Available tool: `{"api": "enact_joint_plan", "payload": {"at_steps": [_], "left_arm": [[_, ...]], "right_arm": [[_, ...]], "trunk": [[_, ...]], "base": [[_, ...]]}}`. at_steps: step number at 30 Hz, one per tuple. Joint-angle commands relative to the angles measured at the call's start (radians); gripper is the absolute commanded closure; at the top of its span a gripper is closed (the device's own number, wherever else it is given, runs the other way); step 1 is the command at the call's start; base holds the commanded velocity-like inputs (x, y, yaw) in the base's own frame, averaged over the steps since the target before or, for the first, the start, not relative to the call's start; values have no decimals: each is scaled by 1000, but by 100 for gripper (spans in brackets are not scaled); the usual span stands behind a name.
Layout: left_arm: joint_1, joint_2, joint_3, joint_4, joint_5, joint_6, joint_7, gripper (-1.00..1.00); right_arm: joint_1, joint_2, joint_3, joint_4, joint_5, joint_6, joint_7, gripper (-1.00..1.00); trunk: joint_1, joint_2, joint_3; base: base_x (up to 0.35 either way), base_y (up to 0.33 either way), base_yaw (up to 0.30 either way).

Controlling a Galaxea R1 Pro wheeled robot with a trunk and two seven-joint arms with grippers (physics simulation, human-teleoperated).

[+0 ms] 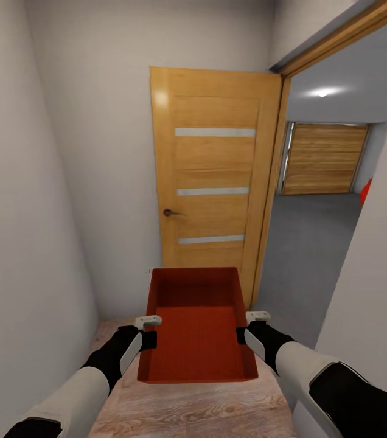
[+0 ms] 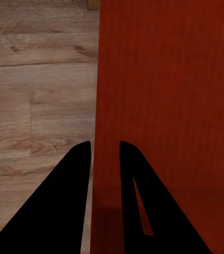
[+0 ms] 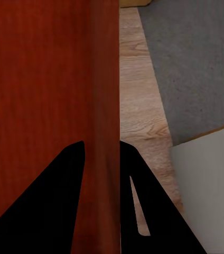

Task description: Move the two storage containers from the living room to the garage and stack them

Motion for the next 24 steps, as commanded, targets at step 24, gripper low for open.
{"api": "enact_joint_plan", "payload": {"at_steps": [24], "left_arm": [[0,2,-12,-1,-22,8,25,100]], "right_arm": [[-2,1,22,-4,19,6,-8,100]], "trunk": [[1,-2,-2]], "base": [[132,241,-206]]}}
